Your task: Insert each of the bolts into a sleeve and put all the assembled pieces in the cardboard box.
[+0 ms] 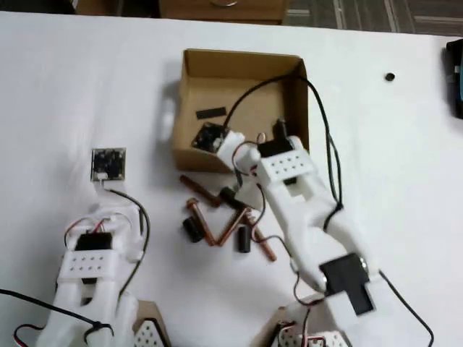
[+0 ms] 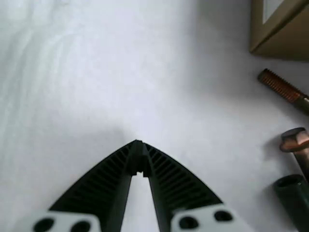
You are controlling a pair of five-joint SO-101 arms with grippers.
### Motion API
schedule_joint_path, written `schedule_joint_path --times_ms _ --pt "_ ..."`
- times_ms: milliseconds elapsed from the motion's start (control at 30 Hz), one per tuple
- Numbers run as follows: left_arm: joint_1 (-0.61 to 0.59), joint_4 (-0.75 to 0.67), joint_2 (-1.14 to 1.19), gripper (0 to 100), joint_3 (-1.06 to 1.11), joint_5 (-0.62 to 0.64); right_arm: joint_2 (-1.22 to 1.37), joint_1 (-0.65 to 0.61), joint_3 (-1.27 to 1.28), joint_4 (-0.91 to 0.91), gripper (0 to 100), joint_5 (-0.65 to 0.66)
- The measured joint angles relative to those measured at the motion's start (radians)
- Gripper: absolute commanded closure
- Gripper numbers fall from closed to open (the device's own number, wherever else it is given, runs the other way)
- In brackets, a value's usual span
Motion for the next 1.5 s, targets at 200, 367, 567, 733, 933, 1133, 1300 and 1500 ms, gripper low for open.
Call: schedule_joint_path --times_ms 200,367,567,733,933,1133,1300,1500 --pt "0.0 0.0 0.0 98 0.0 0.0 0.161 -0.006 -0.091 -0.002 84.7 0.0" --pt "0.0 0.0 0.0 98 0.0 0.0 0.249 -0.003 -0.129 -0.008 85.4 0.0" --pt "0.0 0.0 0.0 98 0.0 0.0 0.316 0.0 -0.157 -0.028 97.9 0.002" --pt "0.0 0.0 0.0 98 0.0 0.0 0.338 0.002 -0.16 -0.034 97.9 0.002" --pt "0.0 0.0 0.0 98 0.0 0.0 0.338 0.002 -0.16 -0.034 97.9 0.002" --pt "0.0 0.115 0.0 98 -0.031 0.0 0.295 -0.002 -0.146 0.011 97.9 -0.074" --pt "0.0 0.334 0.0 98 -0.176 0.0 0.143 -0.018 -0.141 0.083 97.9 -0.135" --pt "-0.003 0.445 0.0 98 -0.377 0.0 -0.115 0.009 -0.141 0.109 97.9 -0.245"
